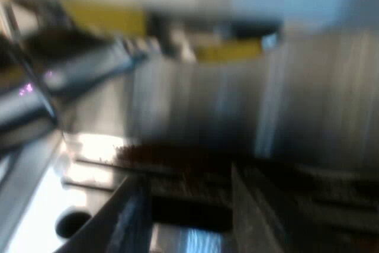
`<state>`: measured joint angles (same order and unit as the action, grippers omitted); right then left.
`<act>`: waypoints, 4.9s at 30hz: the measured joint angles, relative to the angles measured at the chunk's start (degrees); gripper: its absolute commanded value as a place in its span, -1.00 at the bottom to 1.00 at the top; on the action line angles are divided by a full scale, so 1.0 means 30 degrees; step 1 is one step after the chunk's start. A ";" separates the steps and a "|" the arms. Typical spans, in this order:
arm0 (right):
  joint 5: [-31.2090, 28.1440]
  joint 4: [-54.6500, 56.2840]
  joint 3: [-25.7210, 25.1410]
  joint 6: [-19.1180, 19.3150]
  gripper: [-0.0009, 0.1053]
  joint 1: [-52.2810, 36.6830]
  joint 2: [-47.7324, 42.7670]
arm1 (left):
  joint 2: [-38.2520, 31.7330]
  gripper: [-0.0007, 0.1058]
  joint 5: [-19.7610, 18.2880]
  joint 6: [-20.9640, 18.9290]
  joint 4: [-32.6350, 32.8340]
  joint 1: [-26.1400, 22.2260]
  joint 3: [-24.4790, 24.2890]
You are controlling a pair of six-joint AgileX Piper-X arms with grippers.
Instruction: Put the handle in the coffee machine
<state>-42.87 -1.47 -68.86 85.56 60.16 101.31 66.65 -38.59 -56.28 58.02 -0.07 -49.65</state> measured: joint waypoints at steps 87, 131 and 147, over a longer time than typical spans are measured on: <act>-0.0421 1.1262 0.3620 -0.2999 -0.28 0.4684 -1.4374 | -0.1425 -0.98 -0.1118 -0.9908 -0.5136 0.4825 0.1579; 0.7486 1.6401 -0.0341 0.2137 0.34 -0.8111 -1.6720 | -1.2087 0.86 0.3360 -1.0494 -0.1374 -0.0863 -0.4801; 0.7922 1.9173 0.5126 0.3756 0.16 -1.2785 -2.7593 | -1.7105 0.86 0.4769 -1.0574 0.1563 -0.0863 -0.3859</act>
<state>-19.10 56.05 -53.48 96.83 21.80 18.53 15.33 -24.29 -88.00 62.71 -2.66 -61.23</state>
